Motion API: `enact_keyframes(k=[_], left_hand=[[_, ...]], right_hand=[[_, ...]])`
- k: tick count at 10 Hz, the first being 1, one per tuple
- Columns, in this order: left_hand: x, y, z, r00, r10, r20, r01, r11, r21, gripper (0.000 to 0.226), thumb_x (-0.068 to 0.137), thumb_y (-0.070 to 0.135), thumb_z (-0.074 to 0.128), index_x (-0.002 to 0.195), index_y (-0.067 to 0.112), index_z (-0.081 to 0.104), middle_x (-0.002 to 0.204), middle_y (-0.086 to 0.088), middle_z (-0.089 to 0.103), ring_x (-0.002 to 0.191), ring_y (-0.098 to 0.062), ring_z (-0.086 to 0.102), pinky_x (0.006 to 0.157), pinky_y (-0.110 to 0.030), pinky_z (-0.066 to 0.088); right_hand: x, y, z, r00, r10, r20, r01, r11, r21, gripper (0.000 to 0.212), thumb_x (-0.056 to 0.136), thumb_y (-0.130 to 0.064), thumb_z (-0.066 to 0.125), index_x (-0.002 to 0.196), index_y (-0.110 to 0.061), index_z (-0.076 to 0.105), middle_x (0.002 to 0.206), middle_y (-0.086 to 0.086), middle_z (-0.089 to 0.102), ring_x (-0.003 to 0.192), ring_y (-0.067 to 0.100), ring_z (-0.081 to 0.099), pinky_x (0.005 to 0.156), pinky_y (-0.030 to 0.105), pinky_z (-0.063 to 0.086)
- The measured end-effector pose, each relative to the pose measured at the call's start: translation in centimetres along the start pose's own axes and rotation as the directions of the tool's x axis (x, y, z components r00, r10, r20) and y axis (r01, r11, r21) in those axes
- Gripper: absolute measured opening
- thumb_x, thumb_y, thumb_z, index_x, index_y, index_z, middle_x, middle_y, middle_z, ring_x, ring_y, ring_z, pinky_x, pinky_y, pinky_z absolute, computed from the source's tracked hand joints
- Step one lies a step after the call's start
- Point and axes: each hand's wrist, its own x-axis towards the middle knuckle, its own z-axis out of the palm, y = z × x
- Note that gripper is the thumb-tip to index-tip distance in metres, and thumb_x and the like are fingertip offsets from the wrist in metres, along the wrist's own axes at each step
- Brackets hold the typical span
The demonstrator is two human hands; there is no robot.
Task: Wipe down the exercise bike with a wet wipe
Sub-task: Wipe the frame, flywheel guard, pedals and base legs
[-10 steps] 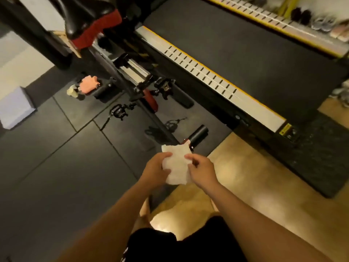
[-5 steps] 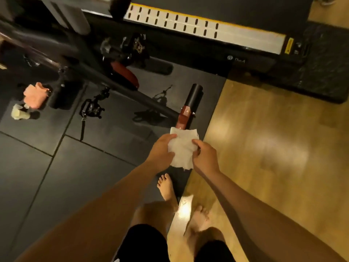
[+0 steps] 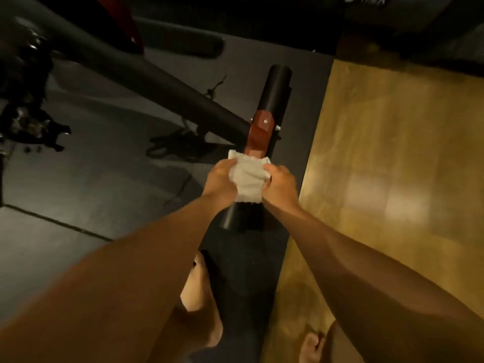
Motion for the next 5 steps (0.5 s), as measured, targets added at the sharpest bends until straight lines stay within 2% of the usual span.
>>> enact_keyframes(k=[1,2,3,4,5], left_hand=[[6.1,-2.8,3.5,0.987,0.137,-0.082,-0.115,0.966,0.229,0.034,0.098,0.028,0.052,0.132,0.022,0.056,0.134,-0.002,0.056,0.127,-0.031,0.05,0.098,-0.039,0.049],[8.6,-3.9,5.8,0.989,-0.008,-0.15,0.05,0.961,0.274,0.051,0.1,0.029,0.038,0.15,0.024,0.035,0.165,0.001,0.009,0.151,-0.028,0.004,0.121,-0.051,0.013],[8.1,-5.1,8.4,0.984,-0.003,-0.177,0.033,0.985,0.167,0.051,0.104,0.027,0.025,0.153,0.013,0.028,0.164,-0.002,0.016,0.152,-0.022,-0.003,0.123,-0.05,0.0],[3.9,-6.8,9.8,0.977,-0.145,-0.157,0.155,0.986,0.056,0.051,0.105,0.031,0.023,0.151,0.011,0.031,0.162,-0.004,0.022,0.152,-0.021,-0.001,0.123,-0.048,0.002],[1.7,-8.1,9.8,0.969,-0.241,-0.053,0.246,0.959,0.142,0.056,0.106,0.037,0.017,0.155,0.011,0.022,0.165,-0.006,0.009,0.151,-0.023,-0.011,0.122,-0.052,-0.001]], right_hand=[[5.0,1.9,3.4,0.991,-0.106,-0.082,0.098,0.99,-0.099,0.041,0.095,-0.01,0.046,0.136,-0.009,0.048,0.135,0.015,0.042,0.123,0.031,0.043,0.098,0.029,0.036],[7.3,4.0,6.4,0.95,-0.3,-0.091,0.243,0.887,-0.392,0.055,0.096,-0.023,0.052,0.147,-0.012,0.035,0.151,0.009,0.029,0.137,0.028,0.028,0.112,0.042,0.033],[7.5,6.2,8.7,0.852,-0.499,-0.159,0.351,0.769,-0.534,0.06,0.094,-0.027,0.059,0.147,-0.01,0.037,0.156,0.01,0.031,0.145,0.03,0.024,0.118,0.048,0.023],[4.7,7.5,10.9,0.866,-0.497,-0.065,0.368,0.718,-0.591,0.067,0.09,-0.033,0.064,0.147,-0.013,0.037,0.158,0.01,0.027,0.148,0.031,0.016,0.116,0.055,0.021],[3.1,7.6,10.7,0.851,-0.523,0.054,0.408,0.592,-0.695,0.064,0.086,-0.029,0.067,0.144,-0.015,0.044,0.155,0.009,0.033,0.146,0.031,0.02,0.111,0.06,0.028]])
